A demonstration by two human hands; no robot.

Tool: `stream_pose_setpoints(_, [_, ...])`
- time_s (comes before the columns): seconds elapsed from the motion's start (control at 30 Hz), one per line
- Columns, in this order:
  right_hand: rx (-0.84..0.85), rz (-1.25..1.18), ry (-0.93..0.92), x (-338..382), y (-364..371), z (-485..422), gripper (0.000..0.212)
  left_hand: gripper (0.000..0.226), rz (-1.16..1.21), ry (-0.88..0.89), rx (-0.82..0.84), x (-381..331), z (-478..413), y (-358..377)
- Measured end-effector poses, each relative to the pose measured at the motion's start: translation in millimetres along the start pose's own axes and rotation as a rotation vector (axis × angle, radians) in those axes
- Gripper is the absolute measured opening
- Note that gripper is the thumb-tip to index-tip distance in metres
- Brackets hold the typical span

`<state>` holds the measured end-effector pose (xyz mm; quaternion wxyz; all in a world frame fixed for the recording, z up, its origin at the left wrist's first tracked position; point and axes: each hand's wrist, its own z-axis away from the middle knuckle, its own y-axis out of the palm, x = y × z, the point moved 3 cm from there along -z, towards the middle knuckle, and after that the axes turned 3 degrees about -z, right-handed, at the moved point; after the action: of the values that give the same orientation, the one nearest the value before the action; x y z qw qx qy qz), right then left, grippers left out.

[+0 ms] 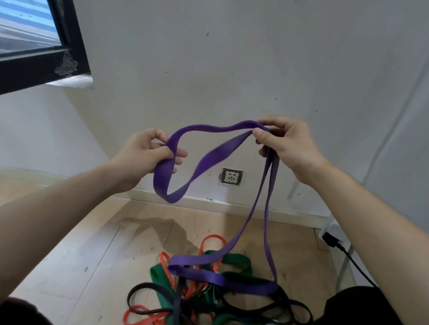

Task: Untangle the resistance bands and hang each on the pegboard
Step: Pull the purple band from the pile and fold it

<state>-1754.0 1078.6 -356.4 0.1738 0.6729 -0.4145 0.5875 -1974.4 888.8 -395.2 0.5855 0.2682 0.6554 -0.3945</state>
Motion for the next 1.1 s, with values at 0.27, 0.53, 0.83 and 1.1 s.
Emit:
stream_pose_setpoints(0.27, [-0.023,0.062,0.041,-9.5,-2.9,-2.4,0.011,0.016,0.154,0.034,0.12,-7.6,6.1,-0.1])
stream_pose_setpoints(0.53, [-0.045,0.078,0.058,-9.9,-5.6,-2.5,0.01,0.034,-0.045,0.141,0.033,-10.7,7.7,-1.6])
stream_pose_setpoints(0.83, [-0.026,0.042,0.051,-7.8,-4.0,-1.1,0.013,0.025,-0.052,0.088,-0.102,-8.8,4.5,-4.8])
stream_pose_setpoints(1.1, [0.158,0.073,-0.009,-1.3,14.3,5.2,0.021,0.024,-0.135,0.092,-0.024,-3.6,5.6,-2.3])
